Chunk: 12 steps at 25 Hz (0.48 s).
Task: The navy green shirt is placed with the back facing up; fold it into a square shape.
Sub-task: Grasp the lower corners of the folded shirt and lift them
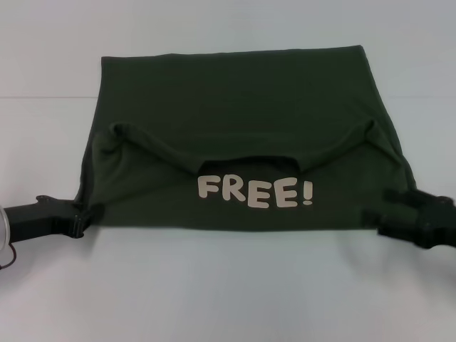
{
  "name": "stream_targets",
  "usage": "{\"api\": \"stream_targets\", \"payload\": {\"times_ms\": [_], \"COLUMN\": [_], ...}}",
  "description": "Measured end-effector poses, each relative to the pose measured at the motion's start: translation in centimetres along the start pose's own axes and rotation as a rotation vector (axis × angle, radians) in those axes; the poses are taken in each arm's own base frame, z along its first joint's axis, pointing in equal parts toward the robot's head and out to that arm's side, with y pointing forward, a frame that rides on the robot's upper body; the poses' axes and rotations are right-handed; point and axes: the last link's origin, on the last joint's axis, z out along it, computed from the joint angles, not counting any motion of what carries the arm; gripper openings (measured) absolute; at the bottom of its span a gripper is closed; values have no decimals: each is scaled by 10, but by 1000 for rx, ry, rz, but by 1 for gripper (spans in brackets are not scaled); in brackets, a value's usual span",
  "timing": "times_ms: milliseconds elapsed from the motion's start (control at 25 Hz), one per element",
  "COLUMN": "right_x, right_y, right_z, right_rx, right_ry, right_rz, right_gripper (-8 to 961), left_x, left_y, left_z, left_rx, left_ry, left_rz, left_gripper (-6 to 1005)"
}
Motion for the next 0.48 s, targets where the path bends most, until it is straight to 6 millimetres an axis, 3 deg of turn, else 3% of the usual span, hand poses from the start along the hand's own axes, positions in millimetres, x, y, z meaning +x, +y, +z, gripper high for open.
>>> {"api": "stream_targets", "payload": {"times_ms": [320,480], "right_x": [-20,-41], "right_y": [-33,-47], "right_z": [-33,-41], "right_rx": [134,191], "right_ry": [69,197], "right_rz": [250,376], "right_gripper": [915,915], "left_x": [3,3], "left_y": [0,0], "left_z": [0,1], "left_rx": [-5,-8], "left_ry": [-2,-4], "left_rz": [12,15], "left_gripper": [32,34]}}
